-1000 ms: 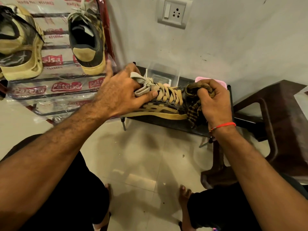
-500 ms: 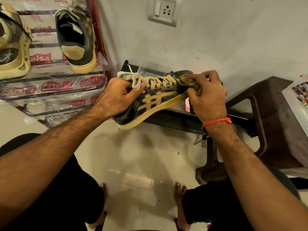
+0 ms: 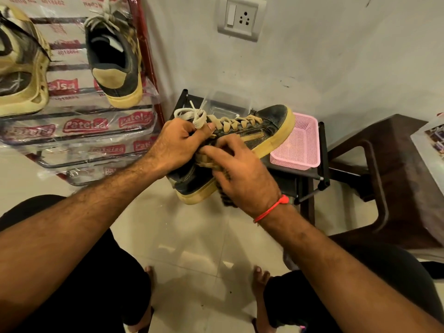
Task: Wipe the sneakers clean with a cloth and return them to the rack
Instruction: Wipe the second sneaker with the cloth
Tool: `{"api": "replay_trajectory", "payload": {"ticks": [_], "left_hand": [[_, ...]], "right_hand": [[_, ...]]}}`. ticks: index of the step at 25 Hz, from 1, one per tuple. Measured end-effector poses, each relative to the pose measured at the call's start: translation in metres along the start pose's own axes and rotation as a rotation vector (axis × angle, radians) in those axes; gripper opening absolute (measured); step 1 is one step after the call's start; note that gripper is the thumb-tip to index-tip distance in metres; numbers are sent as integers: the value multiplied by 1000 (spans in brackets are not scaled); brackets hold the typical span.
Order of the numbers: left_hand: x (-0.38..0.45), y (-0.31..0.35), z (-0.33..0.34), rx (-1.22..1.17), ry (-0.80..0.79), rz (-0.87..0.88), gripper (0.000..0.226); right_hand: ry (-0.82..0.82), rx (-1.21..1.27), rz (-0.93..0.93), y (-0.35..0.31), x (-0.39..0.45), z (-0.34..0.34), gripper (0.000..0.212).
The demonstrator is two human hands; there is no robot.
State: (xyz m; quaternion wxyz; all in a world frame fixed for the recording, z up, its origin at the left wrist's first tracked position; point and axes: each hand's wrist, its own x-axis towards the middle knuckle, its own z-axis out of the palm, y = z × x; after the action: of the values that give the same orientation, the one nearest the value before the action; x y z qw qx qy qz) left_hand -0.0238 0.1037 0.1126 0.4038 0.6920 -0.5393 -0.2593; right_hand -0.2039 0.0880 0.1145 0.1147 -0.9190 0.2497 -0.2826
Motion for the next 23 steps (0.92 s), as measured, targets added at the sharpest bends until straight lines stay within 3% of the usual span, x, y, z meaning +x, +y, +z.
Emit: {"api": "replay_trajectory", "payload": {"ticks": [5, 8, 10, 12, 17, 23], "left_hand": [[-3, 3, 1, 86, 16, 76, 43], [-7, 3, 3, 129, -23, 98, 58], [-8, 2, 4, 120, 2, 88, 67], [-8, 3, 4, 88, 22, 44, 56], [-8, 9, 7, -153, 91, -191, 54], [-1, 15, -7, -301, 91, -357, 36]], "right_hand": [[252, -201, 485, 77, 7, -52, 29], [321, -195, 561, 88, 1, -52, 33], [295, -117, 545, 73, 0, -38, 33], [278, -23, 510, 51, 1, -20, 33], [180, 165, 245, 1, -4, 20, 34], [-47, 136, -30, -8, -13, 23, 37]]}}
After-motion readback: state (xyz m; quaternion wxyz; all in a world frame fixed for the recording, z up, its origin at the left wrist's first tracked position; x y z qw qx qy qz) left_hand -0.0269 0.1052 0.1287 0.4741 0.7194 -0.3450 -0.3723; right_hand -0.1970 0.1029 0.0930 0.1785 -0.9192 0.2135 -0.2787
